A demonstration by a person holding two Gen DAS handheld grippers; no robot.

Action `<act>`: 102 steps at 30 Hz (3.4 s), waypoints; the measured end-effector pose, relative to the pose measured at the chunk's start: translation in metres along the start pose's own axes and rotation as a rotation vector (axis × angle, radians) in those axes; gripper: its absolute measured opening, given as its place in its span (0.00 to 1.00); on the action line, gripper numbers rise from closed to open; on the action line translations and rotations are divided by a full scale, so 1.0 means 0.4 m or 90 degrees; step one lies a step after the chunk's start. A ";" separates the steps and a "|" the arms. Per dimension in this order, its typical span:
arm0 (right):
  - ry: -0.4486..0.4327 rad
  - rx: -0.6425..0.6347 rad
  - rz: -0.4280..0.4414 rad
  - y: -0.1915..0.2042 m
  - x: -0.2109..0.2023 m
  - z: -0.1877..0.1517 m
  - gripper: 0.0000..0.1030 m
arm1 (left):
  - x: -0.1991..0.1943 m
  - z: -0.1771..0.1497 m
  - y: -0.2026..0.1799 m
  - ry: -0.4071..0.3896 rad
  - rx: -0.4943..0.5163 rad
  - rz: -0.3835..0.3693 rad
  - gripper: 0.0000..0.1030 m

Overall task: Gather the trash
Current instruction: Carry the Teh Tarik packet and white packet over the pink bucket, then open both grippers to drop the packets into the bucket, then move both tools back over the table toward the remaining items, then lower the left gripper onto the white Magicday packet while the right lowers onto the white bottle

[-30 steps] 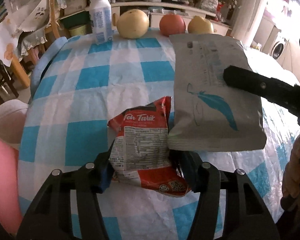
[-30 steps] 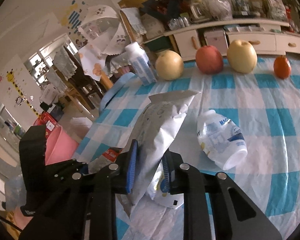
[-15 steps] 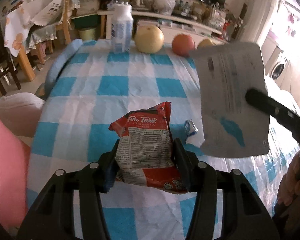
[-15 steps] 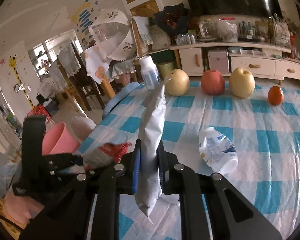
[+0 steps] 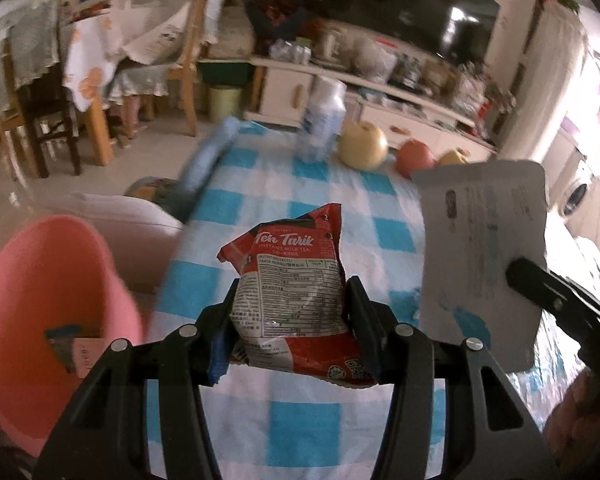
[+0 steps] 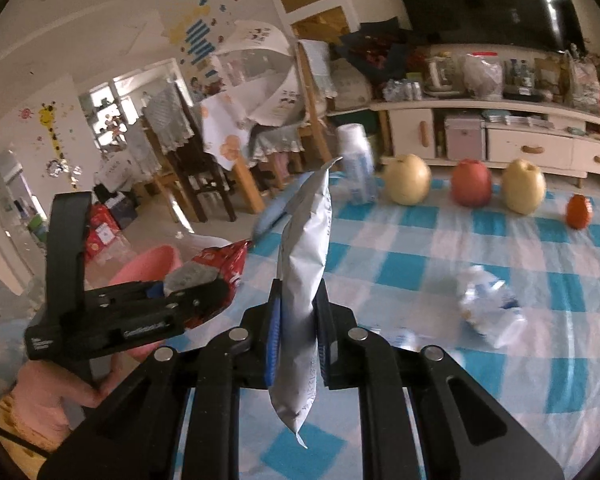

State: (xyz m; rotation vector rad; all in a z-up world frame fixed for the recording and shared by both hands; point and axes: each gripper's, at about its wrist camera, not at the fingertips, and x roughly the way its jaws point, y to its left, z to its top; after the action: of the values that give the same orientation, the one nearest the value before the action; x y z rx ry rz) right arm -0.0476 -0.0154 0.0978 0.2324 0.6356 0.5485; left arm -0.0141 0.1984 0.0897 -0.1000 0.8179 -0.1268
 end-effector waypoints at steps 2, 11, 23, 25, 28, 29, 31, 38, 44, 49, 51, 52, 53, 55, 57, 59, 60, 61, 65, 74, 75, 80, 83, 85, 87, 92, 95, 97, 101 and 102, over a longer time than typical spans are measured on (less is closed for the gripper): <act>0.002 0.005 0.019 0.027 0.011 0.003 0.16 | -0.019 0.008 0.043 -0.013 -0.025 0.011 0.51; 0.031 0.011 0.129 0.232 0.135 0.043 0.16 | -0.121 0.013 0.292 -0.070 -0.175 0.160 0.51; 0.092 0.000 0.189 0.440 0.351 0.051 0.20 | -0.199 -0.002 0.480 -0.127 -0.312 0.247 0.56; 0.109 0.008 0.162 0.437 0.382 0.037 0.46 | -0.196 0.001 0.490 -0.126 -0.315 0.263 0.65; 0.100 0.033 0.150 0.404 0.371 0.021 0.63 | -0.193 0.009 0.494 -0.137 -0.308 0.274 0.77; 0.096 0.032 0.139 0.391 0.358 0.015 0.65 | -0.196 0.006 0.485 -0.142 -0.305 0.278 0.80; 0.081 0.020 0.105 0.376 0.331 0.008 0.76 | -0.192 0.011 0.467 -0.148 -0.289 0.280 0.83; 0.037 -0.042 0.039 0.336 0.229 -0.016 0.85 | -0.197 0.019 0.394 -0.197 -0.225 0.232 0.85; 0.024 -0.122 -0.003 0.327 0.165 -0.056 0.85 | -0.185 0.032 0.309 -0.227 -0.152 0.195 0.86; 0.003 -0.190 -0.037 0.321 0.113 -0.095 0.89 | -0.170 0.037 0.255 -0.207 -0.119 0.171 0.86; -0.004 -0.197 -0.040 0.309 0.096 -0.103 0.90 | -0.163 0.038 0.235 -0.190 -0.109 0.162 0.86; -0.005 -0.197 -0.041 0.303 0.094 -0.104 0.90 | -0.158 0.039 0.225 -0.181 -0.104 0.157 0.86; -0.008 -0.195 -0.043 0.294 0.085 -0.107 0.90 | -0.154 0.037 0.215 -0.173 -0.098 0.152 0.86; -0.017 -0.192 -0.049 0.273 0.068 -0.110 0.92 | -0.147 0.034 0.200 -0.160 -0.092 0.136 0.86; -0.030 -0.186 -0.051 0.255 0.050 -0.113 0.93 | -0.141 0.032 0.190 -0.150 -0.092 0.118 0.86; -0.046 -0.182 -0.055 0.236 0.034 -0.115 0.94 | -0.139 0.028 0.176 -0.154 -0.090 0.108 0.86; -0.051 -0.181 -0.058 0.225 0.027 -0.116 0.95 | -0.137 0.027 0.170 -0.155 -0.086 0.105 0.86; -0.053 -0.178 -0.061 0.211 0.021 -0.116 0.95 | -0.134 0.025 0.160 -0.155 -0.077 0.102 0.86; -0.045 -0.163 -0.066 0.173 0.004 -0.119 0.95 | -0.115 0.021 0.113 -0.146 -0.040 0.123 0.86; -0.017 -0.139 -0.066 0.097 -0.036 -0.131 0.95 | -0.099 0.010 0.036 -0.145 -0.016 0.091 0.86; -0.016 -0.136 -0.067 0.090 -0.041 -0.131 0.95 | -0.095 0.007 0.026 -0.141 -0.012 0.087 0.86; -0.018 -0.119 -0.075 0.051 -0.075 -0.128 0.95 | -0.067 -0.004 -0.021 -0.113 0.006 0.068 0.86; -0.018 -0.114 -0.085 0.024 -0.097 -0.123 0.95 | -0.048 -0.014 -0.060 -0.094 0.024 0.058 0.86; -0.021 -0.110 -0.090 0.007 -0.109 -0.119 0.95 | -0.038 -0.019 -0.082 -0.086 0.027 0.044 0.86; -0.024 -0.101 -0.096 -0.012 -0.124 -0.114 0.95 | -0.029 -0.025 -0.104 -0.080 0.027 0.026 0.86; -0.026 -0.086 -0.118 -0.064 -0.158 -0.102 0.95 | -0.010 -0.037 -0.167 -0.071 0.043 0.014 0.85; -0.025 -0.060 -0.139 -0.116 -0.181 -0.092 0.95 | -0.008 -0.044 -0.203 -0.076 0.043 0.008 0.85; -0.023 -0.035 -0.143 -0.151 -0.194 -0.086 0.95 | -0.005 -0.049 -0.222 -0.074 0.039 0.005 0.83; -0.021 0.025 -0.157 -0.226 -0.229 -0.070 0.95 | 0.001 -0.064 -0.260 -0.066 0.021 0.002 0.76; -0.027 0.037 -0.160 -0.247 -0.240 -0.066 0.95 | 0.003 -0.068 -0.269 -0.062 0.014 -0.003 0.75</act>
State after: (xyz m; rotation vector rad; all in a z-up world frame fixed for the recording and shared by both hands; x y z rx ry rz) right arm -0.0873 -0.1496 0.0887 0.2142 0.6294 0.2828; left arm -0.0411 0.0909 0.0852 -0.0866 0.7183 -0.1341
